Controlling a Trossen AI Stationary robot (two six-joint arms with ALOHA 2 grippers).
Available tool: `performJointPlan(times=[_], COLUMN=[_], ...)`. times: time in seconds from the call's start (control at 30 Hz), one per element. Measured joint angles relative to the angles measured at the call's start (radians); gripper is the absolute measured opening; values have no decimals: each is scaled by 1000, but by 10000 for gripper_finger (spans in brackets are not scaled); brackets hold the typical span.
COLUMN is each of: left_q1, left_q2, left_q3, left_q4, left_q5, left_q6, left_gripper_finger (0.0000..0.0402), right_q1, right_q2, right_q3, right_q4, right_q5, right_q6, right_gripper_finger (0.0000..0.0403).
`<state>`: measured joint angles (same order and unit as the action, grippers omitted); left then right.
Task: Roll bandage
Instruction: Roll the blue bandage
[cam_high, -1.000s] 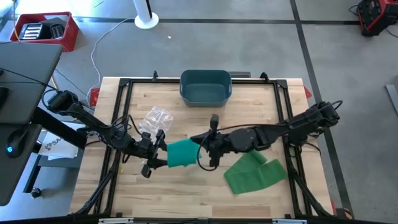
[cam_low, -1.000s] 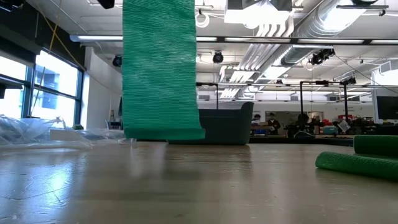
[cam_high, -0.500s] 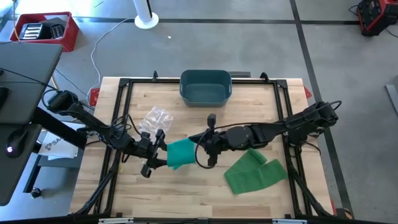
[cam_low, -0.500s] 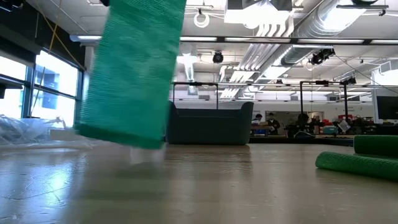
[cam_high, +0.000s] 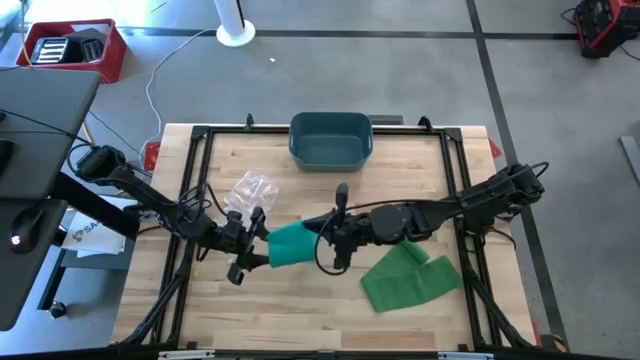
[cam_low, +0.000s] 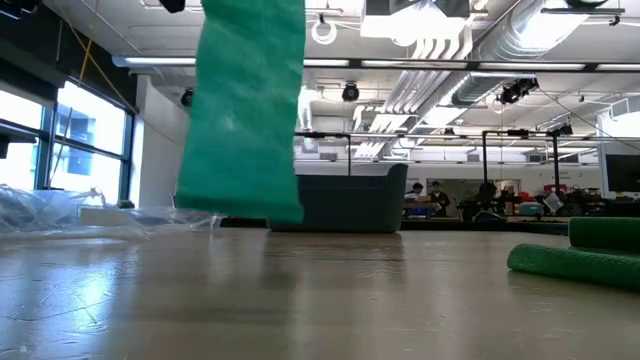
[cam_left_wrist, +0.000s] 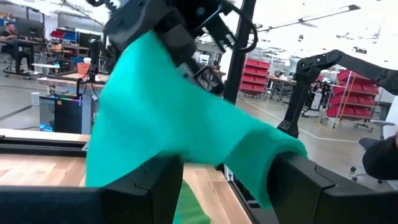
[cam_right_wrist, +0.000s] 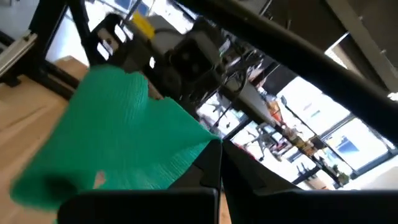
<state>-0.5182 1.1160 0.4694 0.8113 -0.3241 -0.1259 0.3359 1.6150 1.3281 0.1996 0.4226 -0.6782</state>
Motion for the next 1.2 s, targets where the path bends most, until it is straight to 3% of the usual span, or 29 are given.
performJointPlan(times=[0.3,0.47,0.8,1.2], left_q1=[16,13,13,16], left_q2=[0,0,0,0], left_q3=[0,0,0,0], left_q4=[0,0,0,1], left_q5=[6,9,28,28], left_q6=[-5,-5,-4,-21], left_gripper_finger=[200,200,200,200], right_q1=[-5,-5,-17,-23], right_q2=[0,0,0,0], right_q3=[0,0,0,0], right_q4=[2,2,7,14], right_q5=[1,110,170,29], right_q6=[0,0,26,49], right_gripper_finger=[0,0,0,0])
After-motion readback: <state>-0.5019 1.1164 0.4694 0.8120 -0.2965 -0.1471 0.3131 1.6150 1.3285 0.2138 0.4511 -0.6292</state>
